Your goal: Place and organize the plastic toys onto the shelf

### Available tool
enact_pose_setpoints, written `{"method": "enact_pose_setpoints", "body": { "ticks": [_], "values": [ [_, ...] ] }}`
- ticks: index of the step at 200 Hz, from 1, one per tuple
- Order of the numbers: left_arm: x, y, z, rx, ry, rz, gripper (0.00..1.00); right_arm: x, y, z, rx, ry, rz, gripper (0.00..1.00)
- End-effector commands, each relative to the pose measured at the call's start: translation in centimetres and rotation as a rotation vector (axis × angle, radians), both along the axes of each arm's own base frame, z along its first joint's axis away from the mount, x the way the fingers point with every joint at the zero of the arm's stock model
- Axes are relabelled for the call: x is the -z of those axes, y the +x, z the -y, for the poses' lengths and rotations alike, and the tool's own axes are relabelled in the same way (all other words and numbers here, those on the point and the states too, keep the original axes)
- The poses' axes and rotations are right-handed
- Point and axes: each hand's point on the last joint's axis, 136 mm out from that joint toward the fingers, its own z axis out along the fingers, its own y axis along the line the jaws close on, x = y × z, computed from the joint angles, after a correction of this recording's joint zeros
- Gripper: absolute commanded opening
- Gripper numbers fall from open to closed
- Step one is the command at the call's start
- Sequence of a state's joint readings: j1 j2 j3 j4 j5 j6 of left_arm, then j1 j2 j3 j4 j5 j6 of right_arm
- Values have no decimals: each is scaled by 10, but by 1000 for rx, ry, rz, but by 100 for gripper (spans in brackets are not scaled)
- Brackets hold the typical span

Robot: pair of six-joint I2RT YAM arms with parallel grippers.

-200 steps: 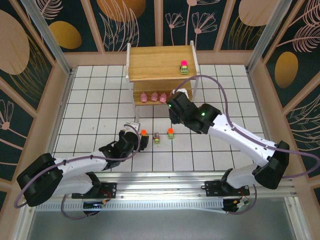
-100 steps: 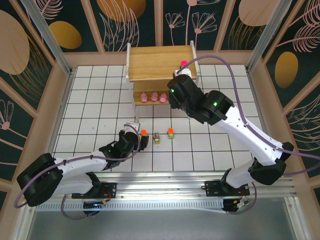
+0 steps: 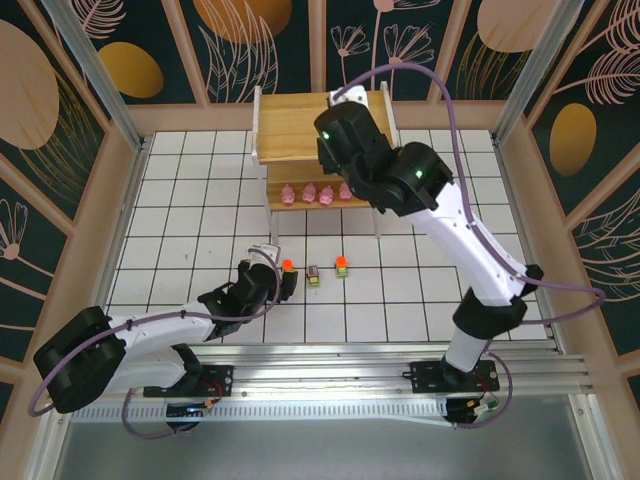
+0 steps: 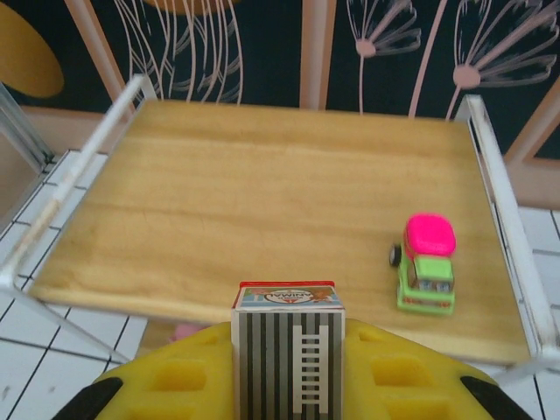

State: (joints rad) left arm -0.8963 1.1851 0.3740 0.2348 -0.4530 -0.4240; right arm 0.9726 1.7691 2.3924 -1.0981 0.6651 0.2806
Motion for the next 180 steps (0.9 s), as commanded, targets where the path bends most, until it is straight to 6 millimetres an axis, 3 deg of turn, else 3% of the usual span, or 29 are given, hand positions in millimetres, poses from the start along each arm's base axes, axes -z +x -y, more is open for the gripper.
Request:
{"method": "enact_pose_setpoints", "body": {
  "ticks": [1,22,117,180],
  "values": [
    [-11,7,1,-19,-16,27,85,-2,6,4,23,-85,15,9],
    [-11,7,1,-21,-14,27,85,0,16,0,23,-77,16,9],
    [-12,7,1,-21,-16,28,85,43,56,11,39,-71,-73,9],
    [-12,7,0,-23,-13,31,85,54,65,22,52,-63,-94,9]
  ]
}}
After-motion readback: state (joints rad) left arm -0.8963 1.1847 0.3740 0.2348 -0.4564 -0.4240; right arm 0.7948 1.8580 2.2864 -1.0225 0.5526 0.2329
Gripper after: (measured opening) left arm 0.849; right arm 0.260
